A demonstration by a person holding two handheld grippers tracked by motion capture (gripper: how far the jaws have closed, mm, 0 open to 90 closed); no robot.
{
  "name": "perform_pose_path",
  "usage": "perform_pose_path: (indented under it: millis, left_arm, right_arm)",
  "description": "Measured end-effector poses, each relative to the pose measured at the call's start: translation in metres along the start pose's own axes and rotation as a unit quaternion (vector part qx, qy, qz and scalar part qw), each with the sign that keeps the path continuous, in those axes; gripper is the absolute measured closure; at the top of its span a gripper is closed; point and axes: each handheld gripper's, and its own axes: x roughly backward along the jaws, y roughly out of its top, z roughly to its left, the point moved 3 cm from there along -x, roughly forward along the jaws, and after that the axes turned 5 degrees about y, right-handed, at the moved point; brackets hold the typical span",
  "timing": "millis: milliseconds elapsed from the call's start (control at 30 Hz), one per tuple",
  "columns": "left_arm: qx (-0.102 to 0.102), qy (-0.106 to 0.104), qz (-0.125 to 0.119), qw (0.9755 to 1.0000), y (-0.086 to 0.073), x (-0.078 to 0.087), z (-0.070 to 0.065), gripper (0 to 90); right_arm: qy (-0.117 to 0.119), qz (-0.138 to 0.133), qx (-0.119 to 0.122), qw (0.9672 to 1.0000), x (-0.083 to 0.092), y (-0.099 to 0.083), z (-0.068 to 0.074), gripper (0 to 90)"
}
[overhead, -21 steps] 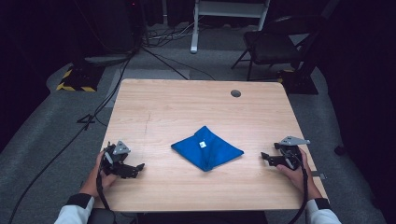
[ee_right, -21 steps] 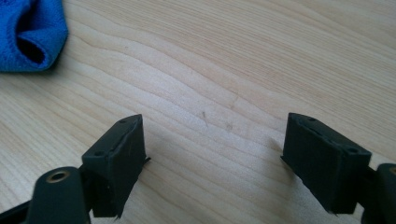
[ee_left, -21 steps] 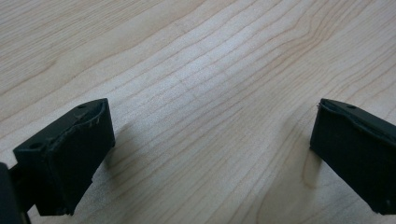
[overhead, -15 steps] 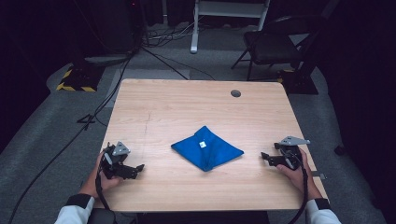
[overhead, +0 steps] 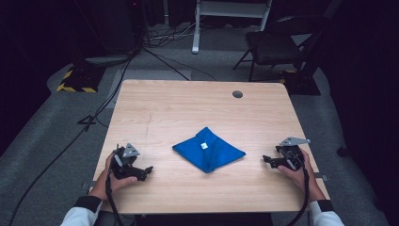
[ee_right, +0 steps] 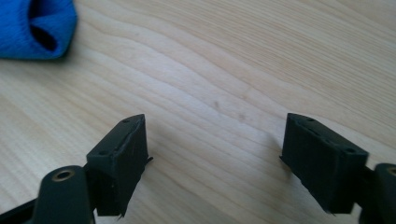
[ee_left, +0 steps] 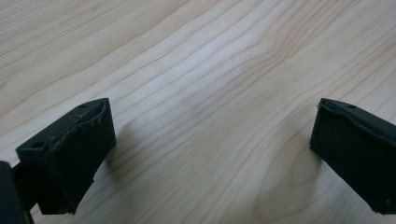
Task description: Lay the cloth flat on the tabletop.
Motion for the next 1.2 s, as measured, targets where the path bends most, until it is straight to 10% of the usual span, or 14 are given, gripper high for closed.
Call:
perform_pose_path:
  millis: [400, 700, 1200]
  left_arm:
    - [-0.033, -0.026, -0.021, 0.9989, 0.041, -0.029, -0.04, 16.0]
    - [-0.032, -0.083, -0.073, 0.9934, 0.075, -0.035, -0.05, 22.9]
    - [-0.061, -0.115, -0.065, 0.9894, 0.094, -0.055, -0.048, 27.3]
  right_arm:
    - [0.085, -0.034, 0.096, 0.9912, -0.008, 0.042, 0.07, 35.8]
    - [0.125, -0.041, 0.134, 0.9822, -0.029, 0.067, 0.109, 52.4]
    - [0.129, 0.0, 0.142, 0.9814, -0.068, 0.076, 0.114, 52.2]
